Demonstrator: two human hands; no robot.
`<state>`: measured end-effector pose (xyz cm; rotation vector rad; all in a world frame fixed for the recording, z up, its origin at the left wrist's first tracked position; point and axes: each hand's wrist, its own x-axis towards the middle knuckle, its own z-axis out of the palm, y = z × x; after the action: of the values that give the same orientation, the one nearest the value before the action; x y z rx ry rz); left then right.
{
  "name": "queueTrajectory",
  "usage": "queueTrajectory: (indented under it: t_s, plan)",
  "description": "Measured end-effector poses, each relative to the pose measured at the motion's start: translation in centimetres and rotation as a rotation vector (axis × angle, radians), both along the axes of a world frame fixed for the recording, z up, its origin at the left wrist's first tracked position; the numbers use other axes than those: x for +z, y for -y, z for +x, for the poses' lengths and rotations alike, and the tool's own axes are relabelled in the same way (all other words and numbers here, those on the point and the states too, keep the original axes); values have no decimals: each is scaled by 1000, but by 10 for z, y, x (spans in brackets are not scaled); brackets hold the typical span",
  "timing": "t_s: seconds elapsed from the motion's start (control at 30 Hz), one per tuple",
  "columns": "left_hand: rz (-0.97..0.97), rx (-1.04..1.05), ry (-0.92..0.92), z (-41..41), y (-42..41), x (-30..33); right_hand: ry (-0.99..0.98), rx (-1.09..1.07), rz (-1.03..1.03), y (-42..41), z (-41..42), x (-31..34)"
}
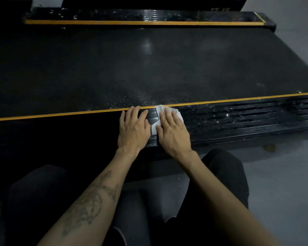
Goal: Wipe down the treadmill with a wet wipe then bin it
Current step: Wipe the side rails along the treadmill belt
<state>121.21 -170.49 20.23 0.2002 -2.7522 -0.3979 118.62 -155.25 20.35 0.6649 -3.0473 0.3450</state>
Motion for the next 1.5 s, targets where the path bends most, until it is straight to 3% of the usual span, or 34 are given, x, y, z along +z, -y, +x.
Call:
queueTrajectory:
  t_s: [0.1,0.23,0.43,0.63,0.8,1.03,1.23,1.5]
  plan:
    - [2,-10,2,1,-1,1,14,25,33,-8,-20,6]
    - [-4,-11,7,3,0,3,-42,-123,20,-11,8,0]
    - [8,-23,23,2,1,3,39,26,29,-12,-8,-3]
    - [4,-62,1,5,2,-1,-21,-156,-7,-14,18,-4]
    - [-14,-60,-1,3,1,-3,36,-1,-21,-17,8,0]
    - [-19,-60,-29,2,1,-4,-53,-149,-16,-19,21,-9]
    - [-18,-54,-7,3,0,-4,-49,-15,-50,-19,15,-5]
    - [-15,-59,-21,1,2,-5,-169,-99,-66,-23,33,-21]
